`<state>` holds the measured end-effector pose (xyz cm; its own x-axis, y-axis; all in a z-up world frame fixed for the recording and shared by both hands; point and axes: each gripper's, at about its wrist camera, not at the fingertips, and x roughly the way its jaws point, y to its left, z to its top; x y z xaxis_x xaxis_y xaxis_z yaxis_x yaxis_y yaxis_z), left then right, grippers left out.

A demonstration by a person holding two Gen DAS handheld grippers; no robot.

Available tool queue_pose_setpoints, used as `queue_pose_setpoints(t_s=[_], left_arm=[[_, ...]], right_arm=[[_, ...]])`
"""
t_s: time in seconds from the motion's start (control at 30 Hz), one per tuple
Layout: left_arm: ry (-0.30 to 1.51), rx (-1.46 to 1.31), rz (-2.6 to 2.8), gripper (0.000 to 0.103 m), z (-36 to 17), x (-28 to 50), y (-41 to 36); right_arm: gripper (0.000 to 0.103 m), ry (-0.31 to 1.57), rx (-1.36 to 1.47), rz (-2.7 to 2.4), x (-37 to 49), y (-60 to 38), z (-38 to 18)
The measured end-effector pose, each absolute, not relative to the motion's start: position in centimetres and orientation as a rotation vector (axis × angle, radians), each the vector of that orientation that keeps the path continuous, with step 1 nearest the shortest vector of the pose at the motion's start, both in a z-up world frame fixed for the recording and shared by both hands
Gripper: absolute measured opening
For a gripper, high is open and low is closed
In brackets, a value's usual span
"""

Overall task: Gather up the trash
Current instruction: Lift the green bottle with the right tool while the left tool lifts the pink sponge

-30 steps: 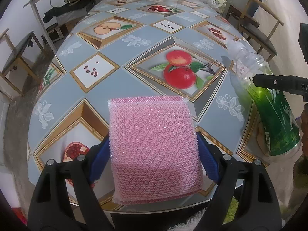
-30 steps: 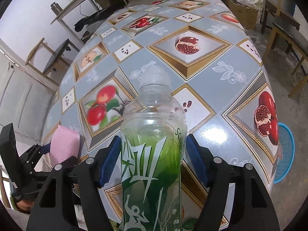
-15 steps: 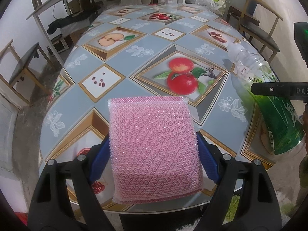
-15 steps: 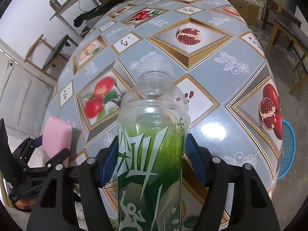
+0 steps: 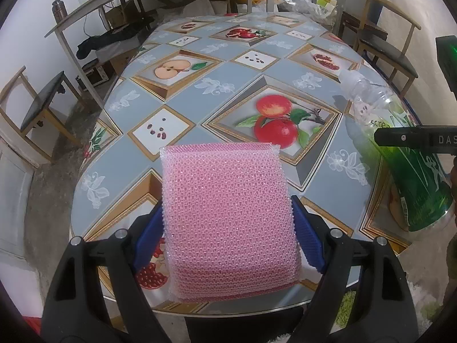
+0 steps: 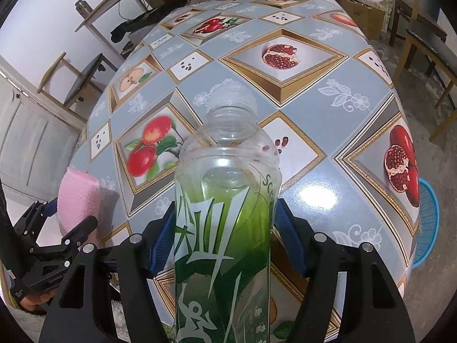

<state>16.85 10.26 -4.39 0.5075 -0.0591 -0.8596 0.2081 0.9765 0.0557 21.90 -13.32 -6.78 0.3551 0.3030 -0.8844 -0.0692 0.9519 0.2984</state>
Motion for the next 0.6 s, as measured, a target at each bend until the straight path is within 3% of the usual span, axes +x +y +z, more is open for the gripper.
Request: queue_pose_setpoints(t_s=[0.6], left_arm=[[0.998,0.157,-0.155,0.078,-3.2,16.5,10.2]], right_arm=[[0.065,1.133,0.234,0.273,21.3,-13.5,-5.0]])
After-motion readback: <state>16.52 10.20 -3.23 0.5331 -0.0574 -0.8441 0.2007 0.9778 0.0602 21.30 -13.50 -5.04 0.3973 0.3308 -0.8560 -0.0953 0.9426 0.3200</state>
